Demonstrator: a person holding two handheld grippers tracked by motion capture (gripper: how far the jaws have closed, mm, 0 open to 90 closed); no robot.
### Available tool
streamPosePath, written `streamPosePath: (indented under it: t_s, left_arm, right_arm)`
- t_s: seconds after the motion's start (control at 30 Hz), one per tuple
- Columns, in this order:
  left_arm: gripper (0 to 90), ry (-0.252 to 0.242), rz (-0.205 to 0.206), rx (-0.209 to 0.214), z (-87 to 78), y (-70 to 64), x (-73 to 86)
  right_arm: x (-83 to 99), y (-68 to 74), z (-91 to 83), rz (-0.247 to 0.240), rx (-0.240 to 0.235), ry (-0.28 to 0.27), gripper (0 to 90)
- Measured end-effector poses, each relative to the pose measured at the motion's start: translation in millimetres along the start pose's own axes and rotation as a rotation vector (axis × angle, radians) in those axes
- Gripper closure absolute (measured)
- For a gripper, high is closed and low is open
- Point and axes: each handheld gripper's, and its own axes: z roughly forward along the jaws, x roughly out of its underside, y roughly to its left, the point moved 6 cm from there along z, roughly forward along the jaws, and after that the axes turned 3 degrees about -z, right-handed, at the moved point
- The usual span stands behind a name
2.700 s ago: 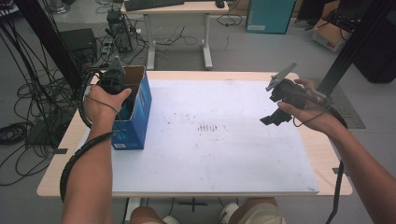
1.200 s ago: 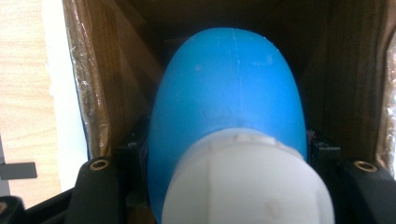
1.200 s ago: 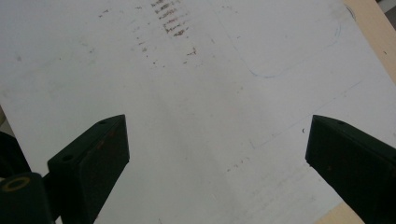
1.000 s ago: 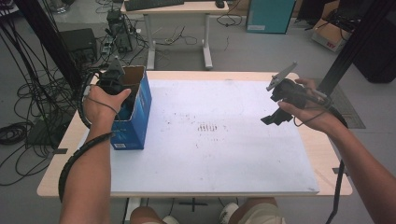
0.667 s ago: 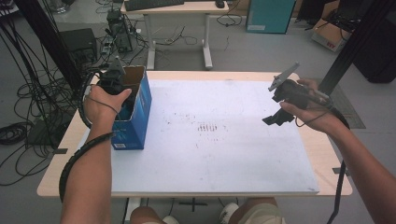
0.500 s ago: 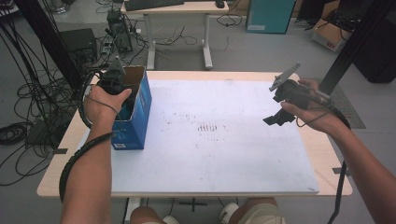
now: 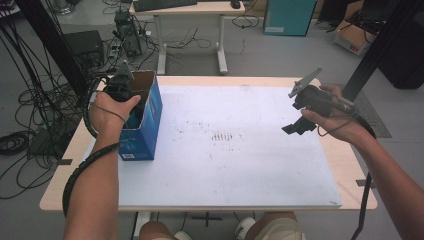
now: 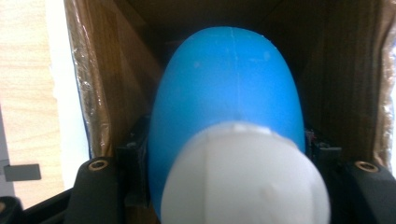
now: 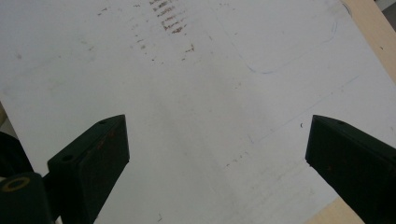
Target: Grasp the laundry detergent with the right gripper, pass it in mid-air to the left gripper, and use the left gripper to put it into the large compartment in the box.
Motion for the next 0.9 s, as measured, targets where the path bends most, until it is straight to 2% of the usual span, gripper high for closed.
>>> streamPosePath:
  t_s: [0.03, 0.07, 0.37, 0.7, 0.9]
  left_arm:
    - [34.7, -0.001, 0.007, 0.0, -1.3, 0.5, -0.1]
    - [34.6, -0.001, 0.001, 0.004, -2.4, -0.1, 0.2]
    - [32.3, -0.018, 0.001, 0.016, -12.1, -1.0, 1.5]
    - [30.4, -0.024, 0.037, -0.013, -25.9, -1.4, 6.3]
    - [27.7, -0.048, 0.064, -0.029, -44.7, -1.7, 11.9]
  right_arm:
    - [-1.0, 0.8, 0.9, 0.012, 0.004, -0.012, 6.2]
    - [-0.8, -0.2, 0.2, -0.006, 0.002, -0.002, 6.2]
    - [-6.3, 1.3, -0.3, -0.007, 0.005, -0.017, 6.2]
    - [-9.0, -3.7, 2.5, -0.002, 0.006, -0.005, 6.2]
    - [-9.5, -7.4, 7.2, 0.009, 0.004, 0.0, 6.2]
